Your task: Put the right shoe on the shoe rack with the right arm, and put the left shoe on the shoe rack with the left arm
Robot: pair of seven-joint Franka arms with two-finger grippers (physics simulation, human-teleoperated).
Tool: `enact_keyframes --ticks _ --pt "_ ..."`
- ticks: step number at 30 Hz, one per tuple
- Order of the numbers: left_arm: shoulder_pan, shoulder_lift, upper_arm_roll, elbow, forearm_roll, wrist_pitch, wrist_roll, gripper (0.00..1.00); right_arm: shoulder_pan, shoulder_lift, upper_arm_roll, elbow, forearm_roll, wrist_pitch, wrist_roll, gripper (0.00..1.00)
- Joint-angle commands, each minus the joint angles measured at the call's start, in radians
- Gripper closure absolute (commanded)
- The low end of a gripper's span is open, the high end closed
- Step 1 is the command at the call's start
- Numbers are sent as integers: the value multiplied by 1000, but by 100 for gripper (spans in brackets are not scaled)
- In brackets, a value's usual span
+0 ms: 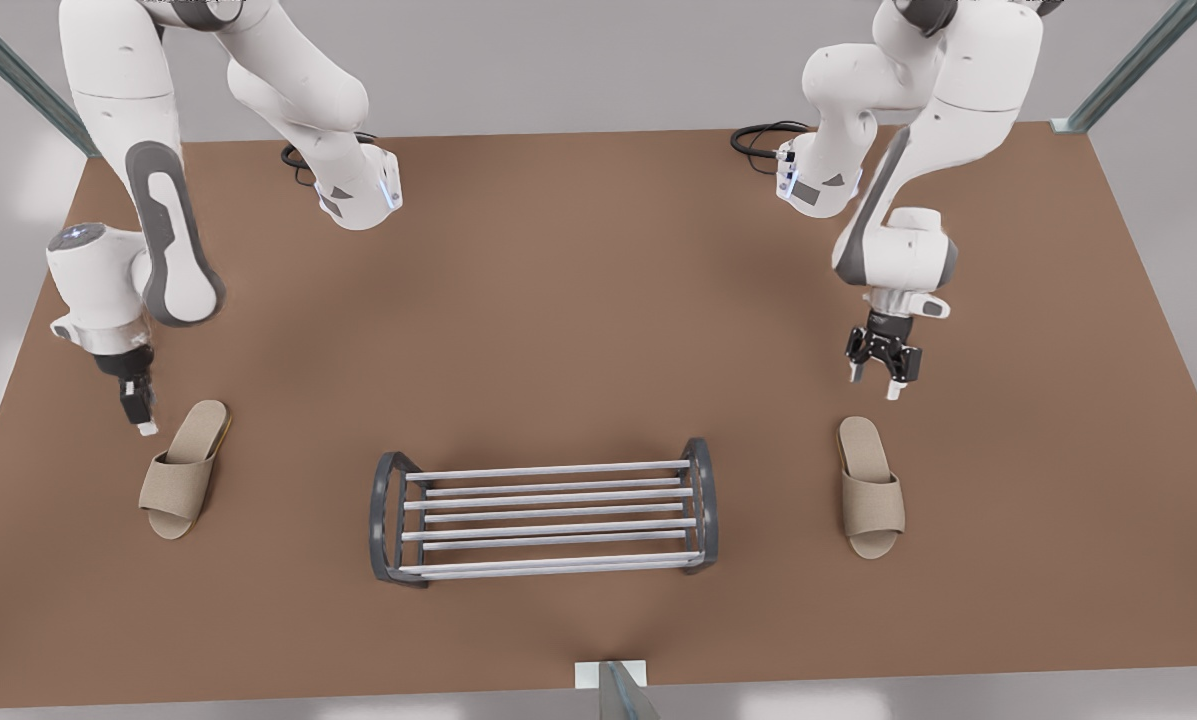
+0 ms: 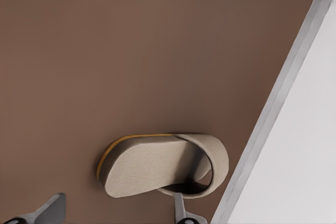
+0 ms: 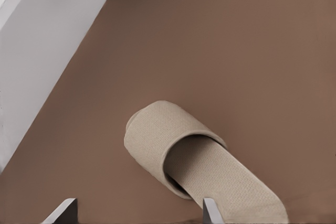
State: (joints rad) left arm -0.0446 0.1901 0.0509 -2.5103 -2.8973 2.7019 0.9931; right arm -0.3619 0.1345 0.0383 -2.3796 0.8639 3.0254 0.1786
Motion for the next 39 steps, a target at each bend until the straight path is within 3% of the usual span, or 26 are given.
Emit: enact_keyframes --ticks 1,3,7,11,13,20,24,39 --pt "11 0 0 -9 -252 -120 1335 0 3 14 -5 33 997 -293 -1480 10" --pt "11 11 0 -10 -323 -179 1346 0 3 50 -6 59 1023 -300 -1777 0" --pt "25 22 -2 1 -393 -211 1340 0 3 158 -86 177 1037 -392 -2165 2" --pt "32 26 -5 21 -448 -221 1268 0 8 200 -90 201 1309 -433 -2582 2" --pt "32 86 -13 79 -468 -220 1199 0 29 235 -112 198 1391 -542 -2731 2" --pt "38 173 -46 225 -525 -182 897 0 14 346 -161 200 1561 -769 -2835 4" --pt "51 224 -69 350 -525 -113 707 0 15 379 -161 247 1569 -778 -2832 4" --pt "100 351 -138 470 -516 -90 415 0 -9 531 -159 361 1567 -866 -2828 3"
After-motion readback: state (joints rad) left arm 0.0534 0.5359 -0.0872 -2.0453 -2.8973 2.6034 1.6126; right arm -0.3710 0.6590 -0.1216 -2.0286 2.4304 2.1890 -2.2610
